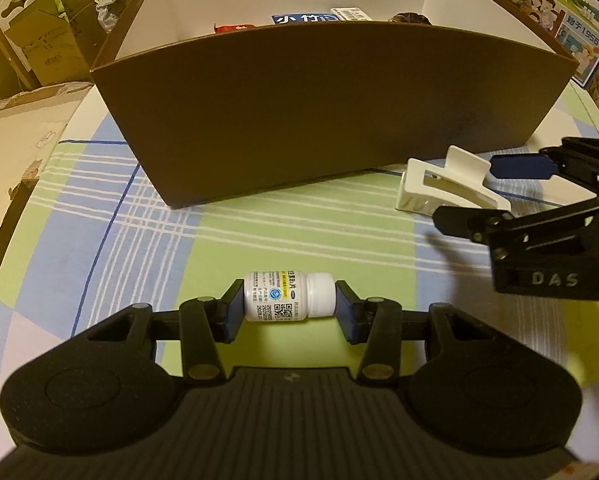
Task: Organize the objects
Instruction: 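Close the left gripper on the white pill bottle while the right gripper grasps the white claw clip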
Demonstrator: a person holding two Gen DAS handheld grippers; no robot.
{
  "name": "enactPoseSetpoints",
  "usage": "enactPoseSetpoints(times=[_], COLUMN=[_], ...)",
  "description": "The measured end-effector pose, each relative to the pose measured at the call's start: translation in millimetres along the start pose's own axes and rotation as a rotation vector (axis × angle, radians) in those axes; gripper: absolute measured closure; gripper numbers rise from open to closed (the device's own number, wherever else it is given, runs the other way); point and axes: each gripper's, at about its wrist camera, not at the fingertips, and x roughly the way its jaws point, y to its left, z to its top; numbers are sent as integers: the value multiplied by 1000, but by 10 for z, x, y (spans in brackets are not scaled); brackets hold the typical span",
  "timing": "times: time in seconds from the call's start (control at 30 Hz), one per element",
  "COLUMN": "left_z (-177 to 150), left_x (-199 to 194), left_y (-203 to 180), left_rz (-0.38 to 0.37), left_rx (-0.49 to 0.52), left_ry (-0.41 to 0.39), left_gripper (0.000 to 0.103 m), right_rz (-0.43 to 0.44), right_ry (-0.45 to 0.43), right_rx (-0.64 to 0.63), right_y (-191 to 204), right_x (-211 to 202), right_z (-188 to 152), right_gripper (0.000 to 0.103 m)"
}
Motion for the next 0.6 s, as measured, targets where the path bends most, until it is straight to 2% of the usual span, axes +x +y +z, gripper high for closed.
enactPoseSetpoints(times=[0.07, 0.13, 0.33, 0.53, 0.6], left_z=[3, 8, -15, -104, -157], left_x=[0, 3, -18, -68, -99], left_y=[4, 3, -11, -61, -84], left_rz=[1, 2, 3, -17, -28], left_rx=[-1, 0, 6, 22, 32], left_ry=[0, 0, 0, 1, 2], left_gripper=[61, 61, 61, 61, 61], right_rz=[-8, -20, -36, -87, -95], right_ry=[8, 14, 15, 41, 56], right_rx=[-34, -57, -33, 86, 110], right_y=[38, 66, 102, 96, 108], right_x=[39, 62, -13, -285, -400], right_z=[-14, -34, -148, -418, -522], right_gripper=[52, 58, 62, 64, 67])
